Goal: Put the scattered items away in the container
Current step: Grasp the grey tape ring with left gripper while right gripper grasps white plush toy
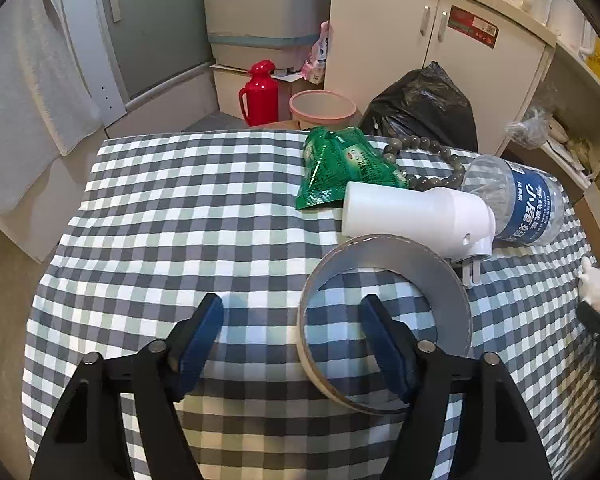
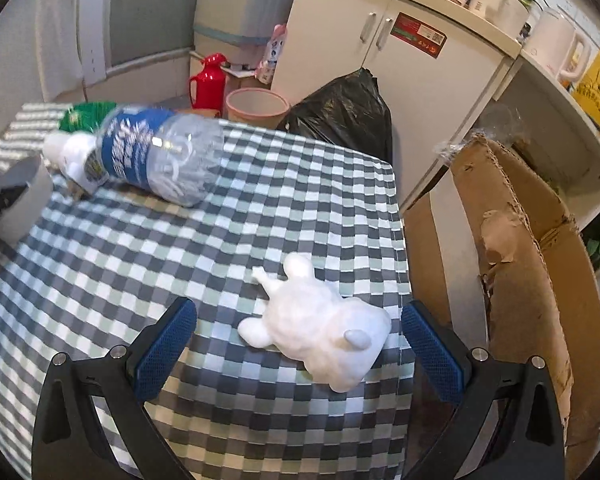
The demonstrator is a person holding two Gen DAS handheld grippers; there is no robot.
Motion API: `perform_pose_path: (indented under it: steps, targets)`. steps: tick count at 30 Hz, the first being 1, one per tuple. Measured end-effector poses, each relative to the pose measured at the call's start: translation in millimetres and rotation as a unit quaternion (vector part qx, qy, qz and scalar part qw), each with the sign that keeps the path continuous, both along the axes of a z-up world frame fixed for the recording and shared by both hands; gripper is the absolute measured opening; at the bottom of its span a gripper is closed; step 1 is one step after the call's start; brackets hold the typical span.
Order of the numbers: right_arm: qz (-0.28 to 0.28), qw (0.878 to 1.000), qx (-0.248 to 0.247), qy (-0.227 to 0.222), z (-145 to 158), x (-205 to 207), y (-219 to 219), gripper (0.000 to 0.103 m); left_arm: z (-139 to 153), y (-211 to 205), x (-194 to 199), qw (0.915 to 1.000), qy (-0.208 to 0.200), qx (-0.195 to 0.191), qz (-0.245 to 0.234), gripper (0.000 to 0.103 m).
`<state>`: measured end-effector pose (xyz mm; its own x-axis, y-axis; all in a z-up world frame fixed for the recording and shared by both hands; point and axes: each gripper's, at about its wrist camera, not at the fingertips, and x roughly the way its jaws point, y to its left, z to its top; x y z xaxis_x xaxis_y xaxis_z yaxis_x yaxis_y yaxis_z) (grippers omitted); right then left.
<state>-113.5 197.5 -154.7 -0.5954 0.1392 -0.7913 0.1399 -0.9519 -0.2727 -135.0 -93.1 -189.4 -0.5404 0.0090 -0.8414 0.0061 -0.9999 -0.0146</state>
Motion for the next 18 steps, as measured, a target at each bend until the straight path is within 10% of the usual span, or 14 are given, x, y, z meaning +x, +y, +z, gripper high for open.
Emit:
perform_pose_path:
  steps: [7, 10, 18]
  targets:
    - [-0.006, 0.999, -0.041, -0.014, -9, -2, 7, 0.100, 1, 9, -2, 0.9998, 0.008, 0.015, -0.013, 0.041]
    - [-0.012, 0.999, -0.037, -0.010, -6, -2, 11, 0.078, 2, 12, -2, 0.9994, 0.012, 0.025, -0.018, 0.024]
    - [-0.001, 0.999, -0.040, -0.003, -2, 4, 8, 0.077, 4, 17, -1, 0.9993, 0.015, 0.025, -0.023, 0.010]
